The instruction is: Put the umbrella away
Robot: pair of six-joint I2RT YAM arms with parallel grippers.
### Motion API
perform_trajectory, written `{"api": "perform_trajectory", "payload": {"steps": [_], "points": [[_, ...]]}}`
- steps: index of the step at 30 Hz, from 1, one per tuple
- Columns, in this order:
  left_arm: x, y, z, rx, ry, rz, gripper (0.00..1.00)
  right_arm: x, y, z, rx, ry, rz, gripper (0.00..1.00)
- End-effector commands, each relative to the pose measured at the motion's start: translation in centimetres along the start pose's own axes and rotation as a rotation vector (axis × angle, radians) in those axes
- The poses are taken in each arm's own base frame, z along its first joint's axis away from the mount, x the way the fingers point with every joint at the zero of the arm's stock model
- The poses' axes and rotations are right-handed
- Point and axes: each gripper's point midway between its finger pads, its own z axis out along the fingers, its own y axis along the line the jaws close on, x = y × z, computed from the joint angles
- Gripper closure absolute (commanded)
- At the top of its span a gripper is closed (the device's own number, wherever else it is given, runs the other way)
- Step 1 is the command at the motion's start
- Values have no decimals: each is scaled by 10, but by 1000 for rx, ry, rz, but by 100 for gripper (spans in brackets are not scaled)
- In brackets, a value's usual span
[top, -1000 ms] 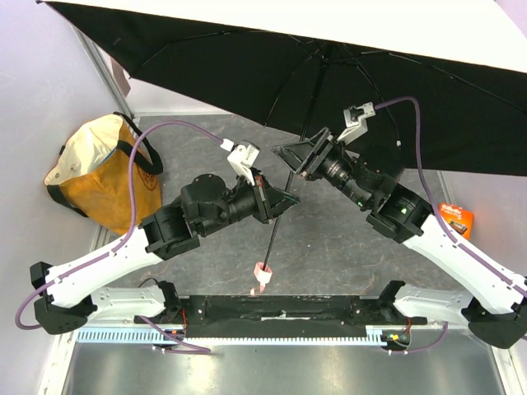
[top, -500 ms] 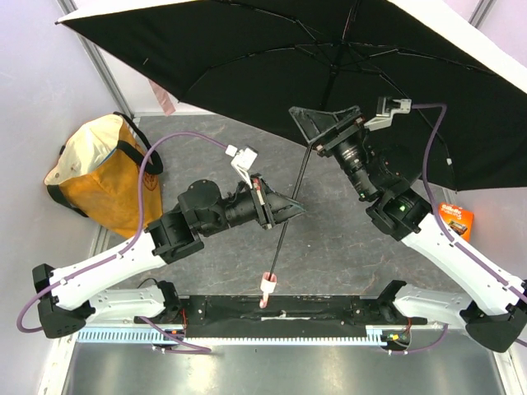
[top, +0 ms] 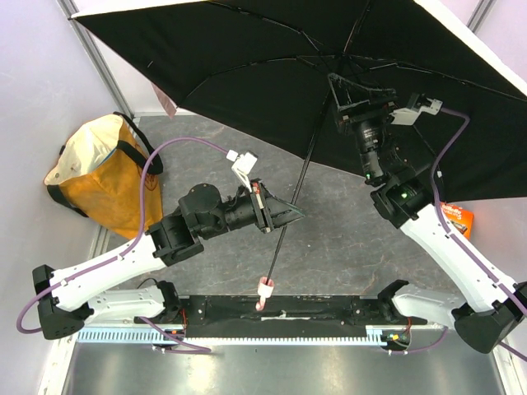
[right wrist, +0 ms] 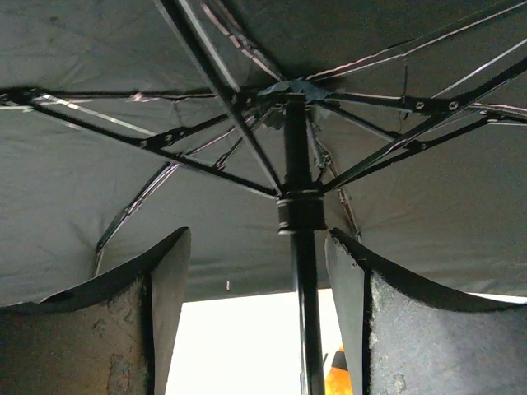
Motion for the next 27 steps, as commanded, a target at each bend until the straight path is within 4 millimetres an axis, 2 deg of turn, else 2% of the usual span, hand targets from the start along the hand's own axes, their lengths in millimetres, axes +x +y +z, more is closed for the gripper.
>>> {"api": "perform_trajectory", "payload": {"steps": [1, 3, 8, 22, 24, 27], "points": [[-27, -37, -9, 128, -90, 35, 98, -14, 1, 14, 35, -58, 39, 29], [-27, -38, -10, 128, -93, 37, 98, -13, -7, 16, 57, -57, 38, 31], [-29, -38, -12, 127, -100, 44, 98, -18, -24, 15, 94, -91, 48, 46], [-21, -28, -10, 103, -80, 37, 98, -29, -24, 25, 79, -99, 83, 58], [-21, -28, -11, 104, -80, 32, 98, -31, -28, 27, 82, -99, 94, 64], [-21, -26, -12, 99, -82, 33, 98, -30, -28, 31, 74, -83, 105, 79]]}}
